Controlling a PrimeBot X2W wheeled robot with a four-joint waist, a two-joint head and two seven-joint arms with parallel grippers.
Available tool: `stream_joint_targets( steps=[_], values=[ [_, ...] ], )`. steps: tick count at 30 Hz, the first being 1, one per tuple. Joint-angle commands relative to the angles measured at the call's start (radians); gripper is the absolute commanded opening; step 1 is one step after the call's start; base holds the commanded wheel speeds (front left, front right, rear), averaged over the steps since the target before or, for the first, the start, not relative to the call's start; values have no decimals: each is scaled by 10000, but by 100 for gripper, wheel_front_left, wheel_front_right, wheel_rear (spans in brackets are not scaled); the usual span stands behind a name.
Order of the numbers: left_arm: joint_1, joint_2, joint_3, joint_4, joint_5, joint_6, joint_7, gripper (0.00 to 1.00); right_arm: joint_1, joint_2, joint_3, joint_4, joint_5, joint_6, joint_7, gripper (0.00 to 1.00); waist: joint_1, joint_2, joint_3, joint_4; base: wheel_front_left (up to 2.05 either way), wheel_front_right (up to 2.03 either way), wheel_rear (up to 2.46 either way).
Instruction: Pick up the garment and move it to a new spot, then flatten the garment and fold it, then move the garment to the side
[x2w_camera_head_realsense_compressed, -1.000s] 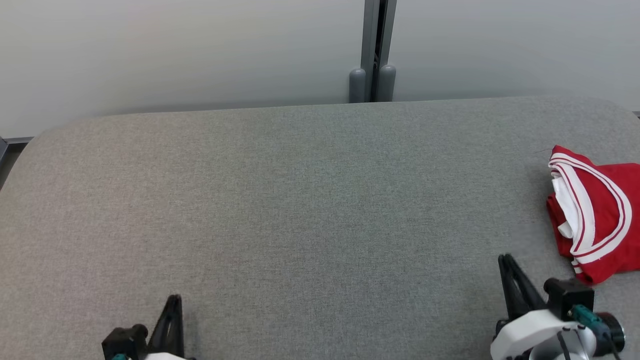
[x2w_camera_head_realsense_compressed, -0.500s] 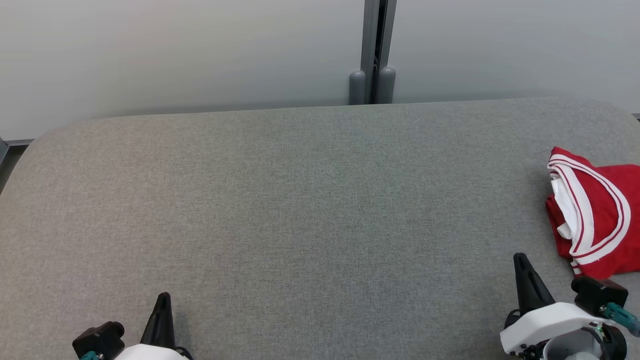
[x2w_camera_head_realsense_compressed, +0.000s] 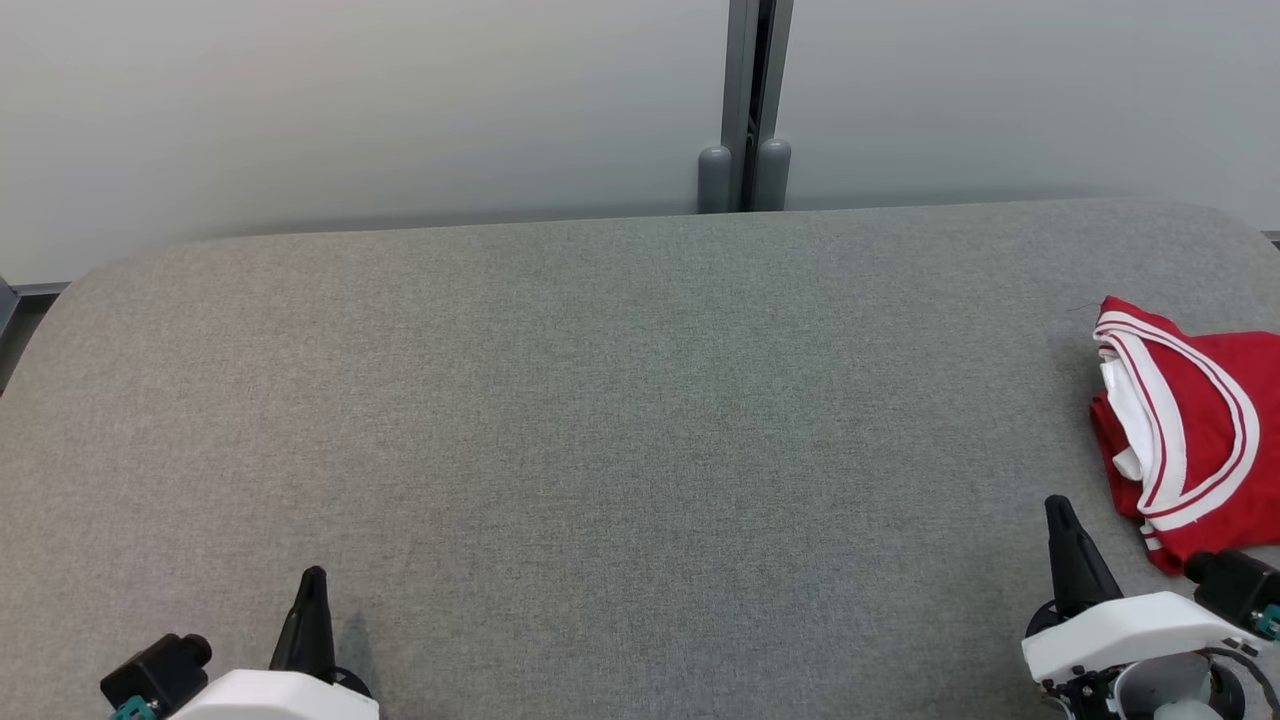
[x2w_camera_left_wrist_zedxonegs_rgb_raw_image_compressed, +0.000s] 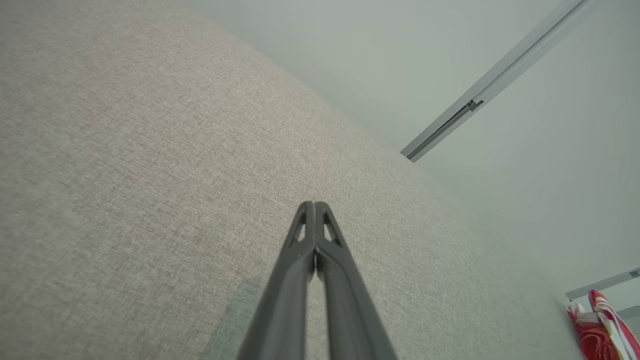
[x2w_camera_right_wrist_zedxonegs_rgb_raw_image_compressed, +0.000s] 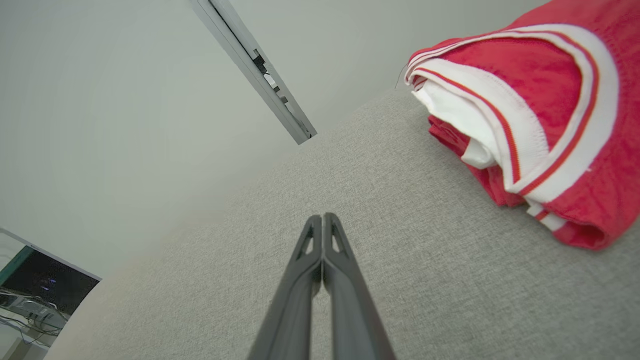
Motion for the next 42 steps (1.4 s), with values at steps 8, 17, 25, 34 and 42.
stream_joint_targets(
  steps=[8,17,25,34,42],
  values=[
    [-397,82,177,-355,-1283,-182,323,0,-28,-103,-150,-405,1419,0,329,0,0,0,-33,1,0,0,0],
    [-502,93,299,-553,-2535,-294,667,0,18,-121,-259,-656,2796,-1,672,0,0,0,-74,1,0,0,0],
    [-558,101,382,-674,-3344,-365,886,0,49,-133,-332,-810,3682,-1,898,0,0,0,-103,1,0,0,0],
    [-653,110,476,-823,-4291,-451,1144,0,72,-146,-414,-994,4733,-1,1157,0,0,0,-140,1,0,0,0],
    [-688,117,557,-944,-5084,-530,1365,0,108,-157,-474,-1149,5605,-1,1370,0,0,0,-173,1,0,0,0]
  ],
)
